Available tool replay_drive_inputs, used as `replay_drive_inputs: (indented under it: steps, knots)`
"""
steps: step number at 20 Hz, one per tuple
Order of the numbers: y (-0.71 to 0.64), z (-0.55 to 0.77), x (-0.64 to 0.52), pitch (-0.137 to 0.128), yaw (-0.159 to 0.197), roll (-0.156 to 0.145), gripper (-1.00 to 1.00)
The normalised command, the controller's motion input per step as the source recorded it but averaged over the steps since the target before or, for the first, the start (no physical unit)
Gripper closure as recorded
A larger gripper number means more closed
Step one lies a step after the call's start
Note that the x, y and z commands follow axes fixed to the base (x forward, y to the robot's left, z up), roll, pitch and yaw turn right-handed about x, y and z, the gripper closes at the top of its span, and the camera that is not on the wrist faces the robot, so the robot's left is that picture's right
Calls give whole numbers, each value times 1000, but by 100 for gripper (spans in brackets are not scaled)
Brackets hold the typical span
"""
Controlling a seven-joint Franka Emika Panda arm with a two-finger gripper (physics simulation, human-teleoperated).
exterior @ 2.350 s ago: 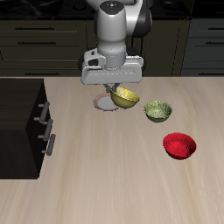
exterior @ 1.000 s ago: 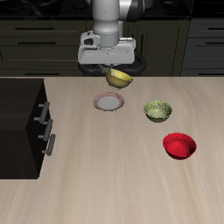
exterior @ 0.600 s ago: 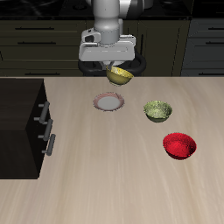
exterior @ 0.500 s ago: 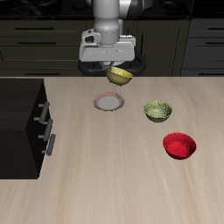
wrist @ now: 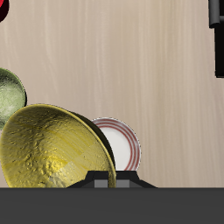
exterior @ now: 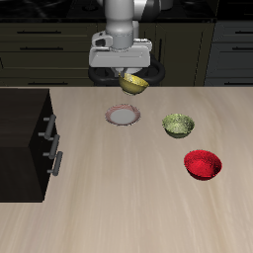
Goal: Place the yellow bowl on the plate
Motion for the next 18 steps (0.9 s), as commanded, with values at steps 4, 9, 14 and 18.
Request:
replay_drive_inputs:
  steps: [4,9,14,18]
  knots:
    - [1,113,-154,-23,2,-11,100]
    - [-90,-8,-132,3,0,-22,100]
    - [-25,6,-80,-3,0,-8,100]
    - [-32,41,-15,-8,1,-7,100]
